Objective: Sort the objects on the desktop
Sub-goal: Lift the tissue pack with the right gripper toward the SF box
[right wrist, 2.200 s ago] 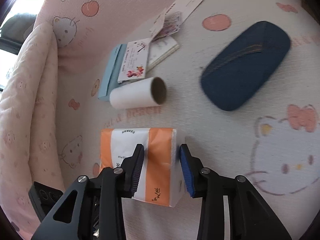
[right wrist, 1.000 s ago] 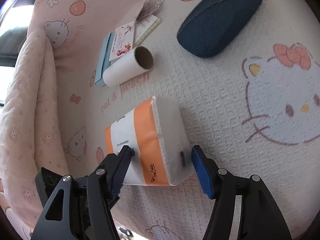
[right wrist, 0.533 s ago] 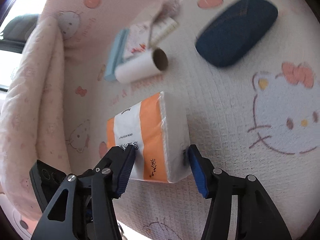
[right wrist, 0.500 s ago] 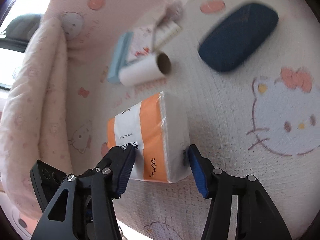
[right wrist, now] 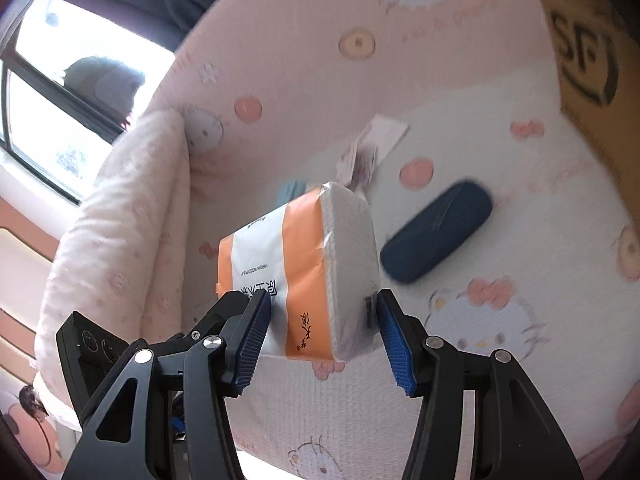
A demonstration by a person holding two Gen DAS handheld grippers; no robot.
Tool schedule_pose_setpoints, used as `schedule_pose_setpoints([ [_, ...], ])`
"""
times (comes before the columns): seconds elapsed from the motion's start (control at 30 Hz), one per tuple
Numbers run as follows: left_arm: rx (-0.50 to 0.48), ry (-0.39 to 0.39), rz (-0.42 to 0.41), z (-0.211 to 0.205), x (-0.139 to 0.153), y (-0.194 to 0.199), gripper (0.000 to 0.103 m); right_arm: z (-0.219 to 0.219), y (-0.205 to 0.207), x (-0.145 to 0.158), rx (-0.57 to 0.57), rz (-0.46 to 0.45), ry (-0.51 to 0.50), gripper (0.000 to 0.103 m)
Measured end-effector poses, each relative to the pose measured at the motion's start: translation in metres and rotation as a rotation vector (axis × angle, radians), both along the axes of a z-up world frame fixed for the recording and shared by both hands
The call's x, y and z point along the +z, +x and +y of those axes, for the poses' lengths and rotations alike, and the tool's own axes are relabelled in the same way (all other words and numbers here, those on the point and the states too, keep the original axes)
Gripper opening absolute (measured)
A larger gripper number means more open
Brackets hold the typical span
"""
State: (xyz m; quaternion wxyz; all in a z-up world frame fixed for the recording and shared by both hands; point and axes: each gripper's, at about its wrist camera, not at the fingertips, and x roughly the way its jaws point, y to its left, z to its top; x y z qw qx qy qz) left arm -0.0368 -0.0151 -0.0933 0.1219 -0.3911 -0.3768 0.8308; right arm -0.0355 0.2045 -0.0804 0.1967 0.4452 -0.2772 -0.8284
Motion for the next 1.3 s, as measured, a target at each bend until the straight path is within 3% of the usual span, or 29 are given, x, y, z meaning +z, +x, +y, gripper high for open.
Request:
schedule_pose_setpoints([
  [0.4,-0.126,-0.002,0.088,0.132,0.064,-0.028,0.056,0.120,-0.016,0.072,-0.096,0.112,0.032,0.052],
  [0.83,-0.242,0.014,0.091,0.251,0.103,-0.073,0.056,0.241,-0.034,0.104,-0.210,0.124,0.028,0.052],
  [1.1,-0.299,0.037,0.048,0.319,0.109,-0.095,0.057,0.307,-0.046,0.111,-0.251,0.103,0.081,0.052],
  [1.3,-0.347,0.040,-0.069,0.369,0.084,-0.110,0.057,0.346,-0.063,0.097,-0.271,0.041,0.102,0.052],
])
